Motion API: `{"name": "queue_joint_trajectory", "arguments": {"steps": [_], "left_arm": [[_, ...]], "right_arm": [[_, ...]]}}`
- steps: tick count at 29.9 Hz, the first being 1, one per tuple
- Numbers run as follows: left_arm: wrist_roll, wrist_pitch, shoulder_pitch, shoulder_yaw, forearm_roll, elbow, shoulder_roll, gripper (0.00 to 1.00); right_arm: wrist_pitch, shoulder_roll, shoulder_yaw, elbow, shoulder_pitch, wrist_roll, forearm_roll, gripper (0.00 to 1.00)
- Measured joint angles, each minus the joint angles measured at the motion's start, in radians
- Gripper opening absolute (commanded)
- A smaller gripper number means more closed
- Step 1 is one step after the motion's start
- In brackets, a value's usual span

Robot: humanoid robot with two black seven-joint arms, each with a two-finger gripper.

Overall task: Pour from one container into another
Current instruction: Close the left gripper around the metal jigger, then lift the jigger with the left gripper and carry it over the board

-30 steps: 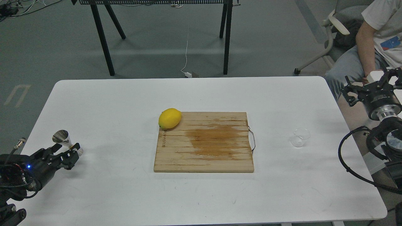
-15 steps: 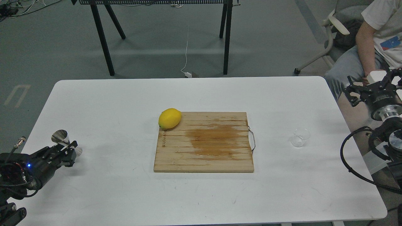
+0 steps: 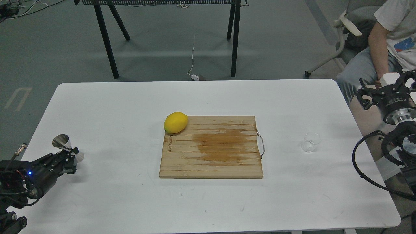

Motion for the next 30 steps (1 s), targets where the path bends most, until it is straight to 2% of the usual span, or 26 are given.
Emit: {"name": "queue_joint_trajectory", "arguments": {"steps": [9, 15, 21, 27, 30], "left_arm": [[0.000, -0.001, -0.014, -0.001, 0.000, -0.003, 0.000, 0.07], [0.000, -0.001, -0.086, -0.002, 0.000, -0.012, 0.017, 0.07], [0.000, -0.001, -0.241, 0.010, 0.021, -0.022, 0.029, 0.07], [0.000, -0.001, -0.444, 0.131, 0.084, -0.044, 0.020, 0.07], [0.000, -0.022, -0.523, 0.181, 0.087, -0.104, 0.015, 0.07]], "right_arm": [[0.000, -0.007, 0.002, 0.000, -0.001, -0.001, 0.000, 0.99], [0.000, -0.038, 0.007, 0.017, -0.007, -0.001, 0.003, 0.99], [0.000, -0.075, 0.012, 0.023, -0.028, -0.001, 0.004, 0.99], [0.000, -0.120, 0.018, 0.023, -0.057, -0.001, 0.007, 0.99], [0.000, -0.144, 0.021, 0.023, -0.067, 0.000, 0.009, 0.99]]}}
